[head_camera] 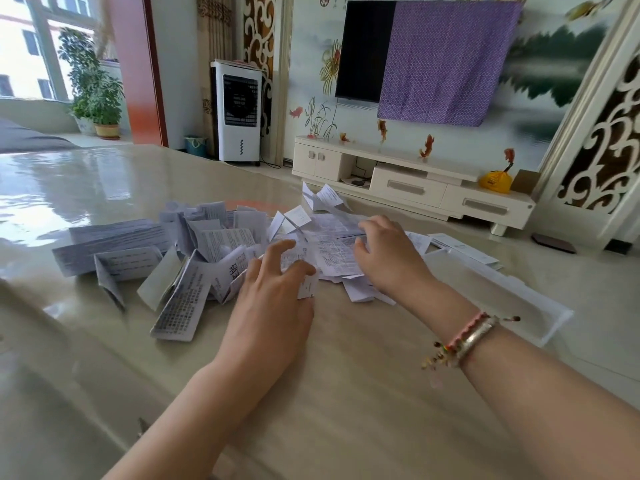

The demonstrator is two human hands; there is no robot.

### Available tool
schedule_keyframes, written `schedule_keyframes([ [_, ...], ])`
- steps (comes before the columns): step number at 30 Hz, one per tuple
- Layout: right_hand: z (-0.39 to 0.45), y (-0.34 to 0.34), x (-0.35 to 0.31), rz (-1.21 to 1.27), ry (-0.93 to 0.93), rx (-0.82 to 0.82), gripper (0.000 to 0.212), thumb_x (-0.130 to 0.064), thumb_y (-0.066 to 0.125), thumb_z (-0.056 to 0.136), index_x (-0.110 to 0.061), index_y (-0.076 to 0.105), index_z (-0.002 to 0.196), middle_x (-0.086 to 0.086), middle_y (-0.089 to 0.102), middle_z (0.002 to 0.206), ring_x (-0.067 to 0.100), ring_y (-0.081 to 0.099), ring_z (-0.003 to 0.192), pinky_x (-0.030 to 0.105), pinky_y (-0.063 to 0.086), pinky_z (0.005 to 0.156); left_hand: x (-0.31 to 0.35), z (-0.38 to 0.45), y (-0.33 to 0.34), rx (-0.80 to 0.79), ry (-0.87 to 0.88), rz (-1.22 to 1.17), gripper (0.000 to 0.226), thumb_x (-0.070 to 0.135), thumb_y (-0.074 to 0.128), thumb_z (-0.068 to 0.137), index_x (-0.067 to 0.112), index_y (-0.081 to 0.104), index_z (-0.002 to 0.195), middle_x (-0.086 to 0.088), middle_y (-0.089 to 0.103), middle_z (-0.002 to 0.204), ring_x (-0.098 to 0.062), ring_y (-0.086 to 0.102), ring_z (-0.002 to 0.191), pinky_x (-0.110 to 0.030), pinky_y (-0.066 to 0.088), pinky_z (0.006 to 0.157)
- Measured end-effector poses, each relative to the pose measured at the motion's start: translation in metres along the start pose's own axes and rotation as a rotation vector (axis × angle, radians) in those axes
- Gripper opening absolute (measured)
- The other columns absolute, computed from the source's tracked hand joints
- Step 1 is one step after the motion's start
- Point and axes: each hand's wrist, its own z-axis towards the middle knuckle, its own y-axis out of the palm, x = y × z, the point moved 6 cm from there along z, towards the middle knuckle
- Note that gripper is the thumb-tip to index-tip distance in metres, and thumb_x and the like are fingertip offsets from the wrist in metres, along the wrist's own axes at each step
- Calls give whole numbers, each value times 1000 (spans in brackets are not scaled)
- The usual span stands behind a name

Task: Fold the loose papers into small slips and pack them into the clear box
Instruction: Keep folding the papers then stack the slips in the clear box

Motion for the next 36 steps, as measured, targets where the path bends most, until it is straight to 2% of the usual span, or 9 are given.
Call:
schedule_keyframes([
  [4,-47,-27,-10,28,-258,170,42,4,44,87,-2,58,125,9,57,125,28,53,114,41,44,97,7,-6,6,-17,63,-158,40,22,66,85,26,53,123,15,31,138,-9,53,105,-25,43,90],
  [8,-87,-36,-14,-20,-420,148,48,13,47,68,-10,70,104,1,66,101,24,57,91,40,51,78,8,-11,15,-31,43,-282,78,24,72,81,34,27,144,18,36,125,8,52,89,-21,45,85],
  [11,-108,-31,-14,3,-490,89,50,10,48,62,-20,71,94,-8,68,96,19,54,89,35,45,75,5,-12,19,-15,48,-326,102,19,76,76,40,8,150,16,51,103,0,54,86,-21,47,80],
  [14,-116,-26,-11,114,-496,73,48,8,51,68,-24,68,100,-15,66,97,12,54,94,26,37,81,4,-11,19,-29,78,-284,82,18,77,75,38,35,143,14,50,103,-4,55,93,-21,46,84],
  [17,-118,-29,-10,255,-456,110,42,8,60,76,-23,63,104,-25,57,92,0,53,91,20,35,86,4,-10,18,-5,138,-234,48,16,79,72,29,65,117,9,43,113,-3,51,101,-22,43,94],
  [25,-126,-40,-11,469,-460,174,27,-6,70,83,-20,61,104,-20,65,96,-1,59,92,32,47,91,9,-7,17,27,195,-184,24,8,77,75,22,72,94,4,30,153,-9,53,116,-27,42,94],
  [31,-118,-23,18,258,-244,-92,68,-24,74,74,-37,43,133,-24,50,125,-4,40,117,19,30,101,3,-4,14,57,82,-266,20,5,77,76,18,66,66,10,64,113,-12,62,106,-11,41,90],
  [34,-114,-21,36,371,-120,-57,53,-11,74,73,-27,59,120,-25,55,112,-4,50,109,7,33,93,-3,-3,15,27,-2,-405,22,7,73,81,11,57,66,10,66,111,-8,62,101,1,39,79],
  [36,-111,-23,45,588,-1,-9,38,-5,76,74,-23,67,106,-20,65,106,-5,59,102,4,37,89,-3,-4,18,-50,-41,-523,19,9,69,86,11,56,71,11,70,105,-5,63,93,-6,45,75],
])
